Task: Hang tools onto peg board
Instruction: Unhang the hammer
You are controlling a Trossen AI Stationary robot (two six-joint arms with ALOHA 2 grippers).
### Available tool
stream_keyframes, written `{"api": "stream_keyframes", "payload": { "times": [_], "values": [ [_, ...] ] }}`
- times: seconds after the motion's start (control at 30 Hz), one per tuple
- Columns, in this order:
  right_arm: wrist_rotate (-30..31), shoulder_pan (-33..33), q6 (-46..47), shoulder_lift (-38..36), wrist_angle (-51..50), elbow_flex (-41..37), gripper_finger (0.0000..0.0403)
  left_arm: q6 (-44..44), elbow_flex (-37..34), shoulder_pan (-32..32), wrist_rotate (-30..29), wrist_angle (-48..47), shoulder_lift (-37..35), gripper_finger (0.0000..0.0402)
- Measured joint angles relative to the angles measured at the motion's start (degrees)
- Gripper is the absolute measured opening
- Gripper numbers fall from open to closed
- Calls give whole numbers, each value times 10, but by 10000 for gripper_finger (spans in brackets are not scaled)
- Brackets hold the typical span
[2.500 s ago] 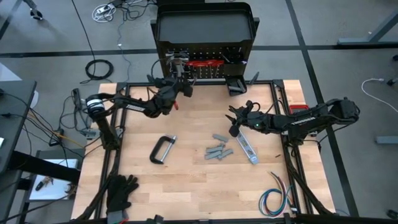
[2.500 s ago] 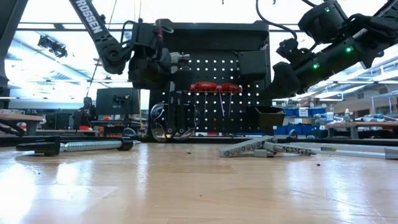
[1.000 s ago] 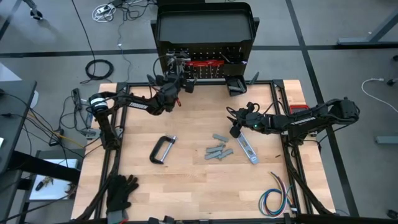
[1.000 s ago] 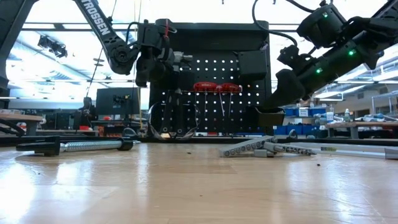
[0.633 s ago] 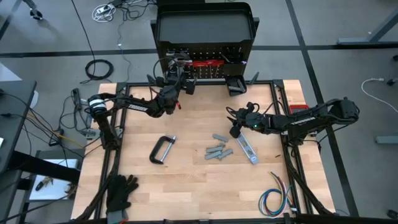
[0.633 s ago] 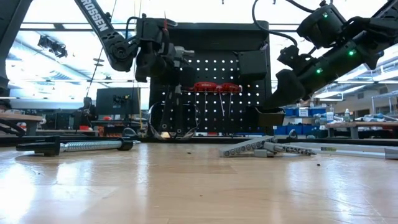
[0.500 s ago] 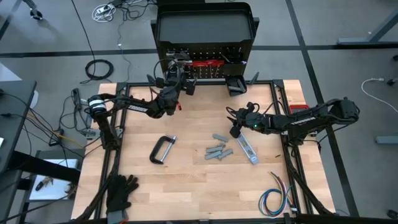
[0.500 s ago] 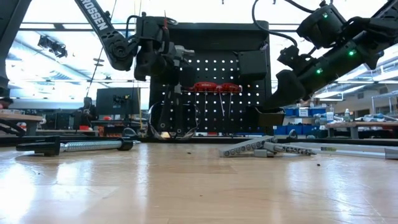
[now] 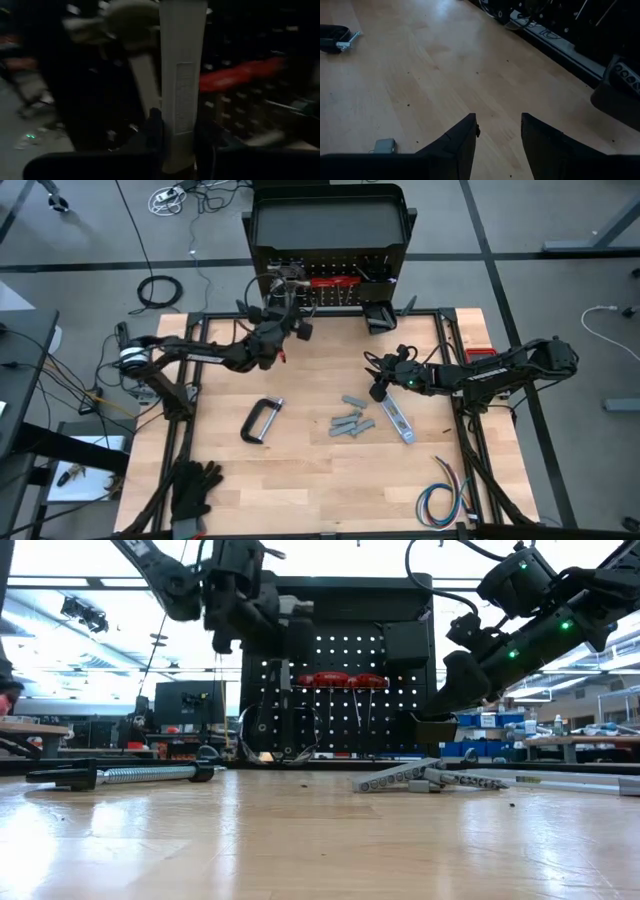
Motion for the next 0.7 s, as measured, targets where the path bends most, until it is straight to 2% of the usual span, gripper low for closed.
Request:
{"api": "stream_keyframes", "payload": {
  "times": [0.13,0.37,0.6,0.7],
  "values": [
    [0,0,4,0,-2,0,160,-62,0,-21,62,-115,-47,56],
    [0,13,10,0,-5,0,158,-104,1,-49,176,-304,-118,56],
    [0,18,3,0,4,0,158,-26,1,-21,312,-519,-113,56],
    [0,17,1,0,9,0,158,27,1,3,380,-580,-113,56]
  ]
}}
